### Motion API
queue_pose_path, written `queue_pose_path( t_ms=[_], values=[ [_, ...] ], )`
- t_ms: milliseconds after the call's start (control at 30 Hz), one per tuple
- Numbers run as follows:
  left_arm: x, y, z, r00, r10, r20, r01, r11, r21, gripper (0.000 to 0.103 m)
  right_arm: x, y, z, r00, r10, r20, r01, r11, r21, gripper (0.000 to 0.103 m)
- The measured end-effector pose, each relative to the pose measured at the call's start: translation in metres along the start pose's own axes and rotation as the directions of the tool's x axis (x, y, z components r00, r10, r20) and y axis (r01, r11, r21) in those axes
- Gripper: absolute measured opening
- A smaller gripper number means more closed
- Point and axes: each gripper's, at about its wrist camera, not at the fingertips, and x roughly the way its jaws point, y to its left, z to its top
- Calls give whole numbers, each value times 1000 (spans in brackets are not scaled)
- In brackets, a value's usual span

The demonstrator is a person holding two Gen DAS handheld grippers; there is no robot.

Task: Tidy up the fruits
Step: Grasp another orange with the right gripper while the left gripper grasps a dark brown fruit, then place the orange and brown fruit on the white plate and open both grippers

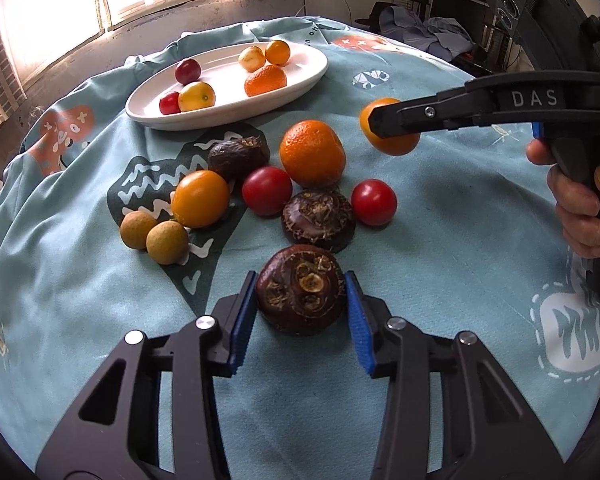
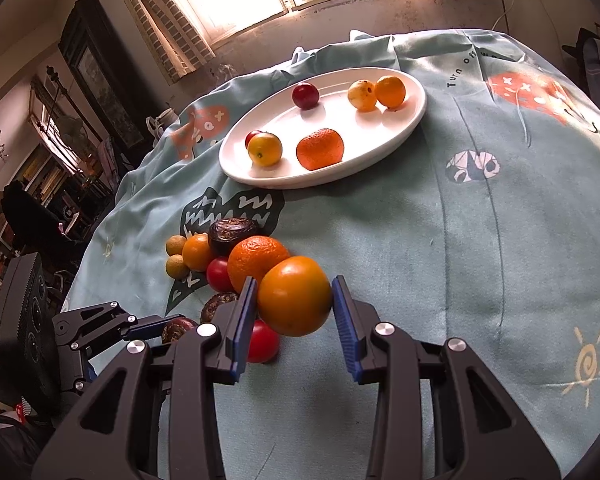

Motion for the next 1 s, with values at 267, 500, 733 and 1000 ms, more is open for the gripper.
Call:
queue_pose_path(
  t_ms=[267,500,733,1000],
  values=[
    [-32,25,24,996,-57,65,59,998,-29,43,-12,4,9,996,53,73,-52,998,-20,38],
    [-24,77,114,986,-5,165,25,992,-120,43,-7,-5,73,973,-30,228,31,1000,0,38],
    [51,119,174,995,34,97,-11,973,-230,43,46,-27,109,974,-105,201,104,994,12,38],
    [55,128,176,989,96,109,-62,957,-283,93,53,-30,105,975,-126,184,123,992,26,62]
  ],
)
